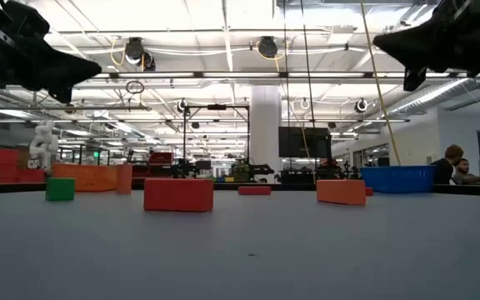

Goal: Sort & place blocks by color
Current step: Put the pink block into the blue bin

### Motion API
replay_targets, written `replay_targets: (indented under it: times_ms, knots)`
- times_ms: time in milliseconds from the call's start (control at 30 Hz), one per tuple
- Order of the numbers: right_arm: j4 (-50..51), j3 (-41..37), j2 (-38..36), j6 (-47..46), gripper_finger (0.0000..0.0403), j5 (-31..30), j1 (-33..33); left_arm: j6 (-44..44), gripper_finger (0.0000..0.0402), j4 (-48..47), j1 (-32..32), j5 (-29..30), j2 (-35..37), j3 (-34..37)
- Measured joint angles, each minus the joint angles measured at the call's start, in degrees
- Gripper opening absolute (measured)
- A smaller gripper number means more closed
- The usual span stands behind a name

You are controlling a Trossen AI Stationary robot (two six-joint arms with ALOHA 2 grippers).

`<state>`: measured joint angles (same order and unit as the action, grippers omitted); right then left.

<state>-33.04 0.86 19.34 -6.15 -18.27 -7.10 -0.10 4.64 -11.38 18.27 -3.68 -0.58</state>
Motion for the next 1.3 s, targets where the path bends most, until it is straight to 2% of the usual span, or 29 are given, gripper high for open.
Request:
replay_targets:
  times_ms: [200,333,467,600,700,900,1033,1300]
  knots:
    - [1.2,0.0,2.0,7.9,0.0012,-2.3,0.0,3.5,0.0170,9.7,1.2,7.4,-5.4,0.0]
    - [-0.2,0.0,3.5,11.0,0.0053,-5.9,0.1,3.0,0.0232,12.0,4.0,9.3,-9.8,-3.1]
    - [-2.1,0.8,4.4,11.7,0.0110,-6.0,0.8,2.1,0.0262,12.0,7.2,9.4,-15.9,-8.1]
    - [-0.3,3.7,6.4,10.9,0.0162,-6.0,2.3,2.0,0.0259,10.1,10.4,9.3,-24.7,-14.2]
    - [3.6,9.9,8.9,10.4,0.0183,-5.8,4.1,1.4,0.0243,7.0,13.5,7.9,-31.7,-19.6]
    - [24.6,24.2,18.6,9.6,0.0189,-5.5,7.3,0.6,0.0211,2.0,18.2,-1.1,-44.7,-29.5]
    - [34.0,31.6,26.7,6.9,0.0189,-5.4,9.7,0.7,0.0195,-2.7,19.8,-3.1,-51.4,-34.3]
    - [39.1,40.8,40.9,7.0,0.0189,3.8,16.4,1.3,0.0177,-4.6,24.0,-3.0,-59.4,-41.0]
